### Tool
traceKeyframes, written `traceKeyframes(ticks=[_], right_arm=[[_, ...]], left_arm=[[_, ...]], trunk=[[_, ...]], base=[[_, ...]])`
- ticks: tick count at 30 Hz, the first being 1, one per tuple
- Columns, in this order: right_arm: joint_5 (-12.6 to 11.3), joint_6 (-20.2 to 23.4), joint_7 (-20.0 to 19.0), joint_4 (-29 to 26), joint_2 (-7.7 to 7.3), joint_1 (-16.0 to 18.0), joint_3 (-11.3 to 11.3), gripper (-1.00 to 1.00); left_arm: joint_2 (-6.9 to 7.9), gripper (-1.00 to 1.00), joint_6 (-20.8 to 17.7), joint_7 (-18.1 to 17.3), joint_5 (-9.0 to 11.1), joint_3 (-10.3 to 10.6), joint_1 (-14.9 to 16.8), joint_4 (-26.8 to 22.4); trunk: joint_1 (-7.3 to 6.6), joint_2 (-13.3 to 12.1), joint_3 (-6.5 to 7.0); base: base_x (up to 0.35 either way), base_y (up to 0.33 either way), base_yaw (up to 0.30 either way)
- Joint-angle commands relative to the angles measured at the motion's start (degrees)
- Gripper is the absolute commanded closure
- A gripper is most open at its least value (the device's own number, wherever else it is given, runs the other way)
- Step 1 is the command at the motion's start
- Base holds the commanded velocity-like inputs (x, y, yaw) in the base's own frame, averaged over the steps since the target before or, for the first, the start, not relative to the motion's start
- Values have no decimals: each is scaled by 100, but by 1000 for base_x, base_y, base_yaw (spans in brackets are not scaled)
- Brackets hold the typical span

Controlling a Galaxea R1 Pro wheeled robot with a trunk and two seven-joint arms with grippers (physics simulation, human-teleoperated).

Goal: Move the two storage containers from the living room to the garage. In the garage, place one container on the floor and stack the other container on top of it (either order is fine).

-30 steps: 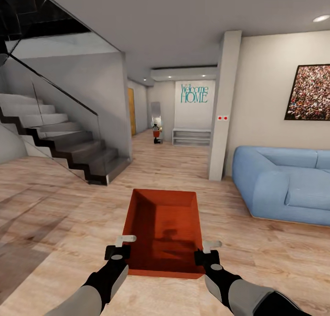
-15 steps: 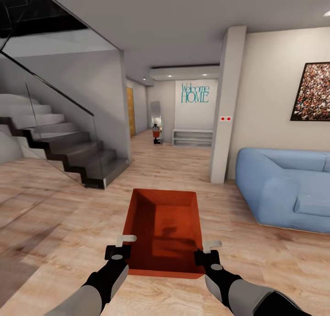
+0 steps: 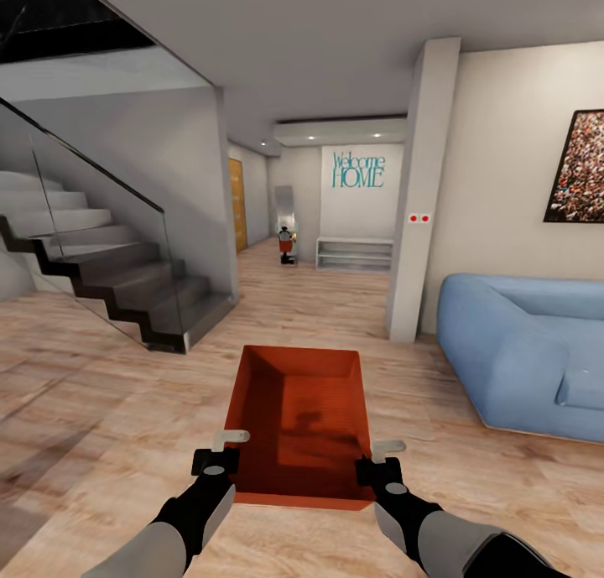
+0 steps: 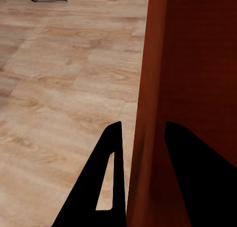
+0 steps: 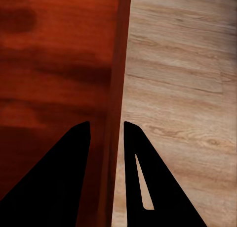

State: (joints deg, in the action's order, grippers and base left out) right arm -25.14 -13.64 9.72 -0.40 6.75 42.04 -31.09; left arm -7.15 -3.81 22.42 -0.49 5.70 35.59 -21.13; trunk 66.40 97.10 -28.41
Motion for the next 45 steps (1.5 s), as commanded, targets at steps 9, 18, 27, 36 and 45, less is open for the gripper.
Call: traceKeyframes(ticks=[9, 18, 27, 36, 45], right_arm=[[-62, -174, 215, -4, 1, 6, -64, 100], [-75, -166, 215, -4, -2, 6, -64, 100], [-99, -170, 215, -4, -7, 6, -64, 100], [-110, -165, 215, -4, -5, 5, -64, 100], [-112, -174, 215, -4, -7, 6, -64, 100]], left_arm=[[-41, 100, -41, 41, 506, -53, 5, 12], [-41, 100, -41, 40, 506, -51, 4, 13], [-41, 100, -41, 43, 506, -51, 5, 13], [-41, 100, -41, 41, 506, -52, 7, 13], [-41, 100, -41, 39, 506, -53, 7, 13]], trunk=[[3, 3, -6], [3, 3, -6], [3, 3, -6], [3, 3, -6], [3, 3, -6]], base=[[322, 0, 0], [322, 0, 0], [322, 0, 0], [321, 0, 0], [322, 0, 0]])
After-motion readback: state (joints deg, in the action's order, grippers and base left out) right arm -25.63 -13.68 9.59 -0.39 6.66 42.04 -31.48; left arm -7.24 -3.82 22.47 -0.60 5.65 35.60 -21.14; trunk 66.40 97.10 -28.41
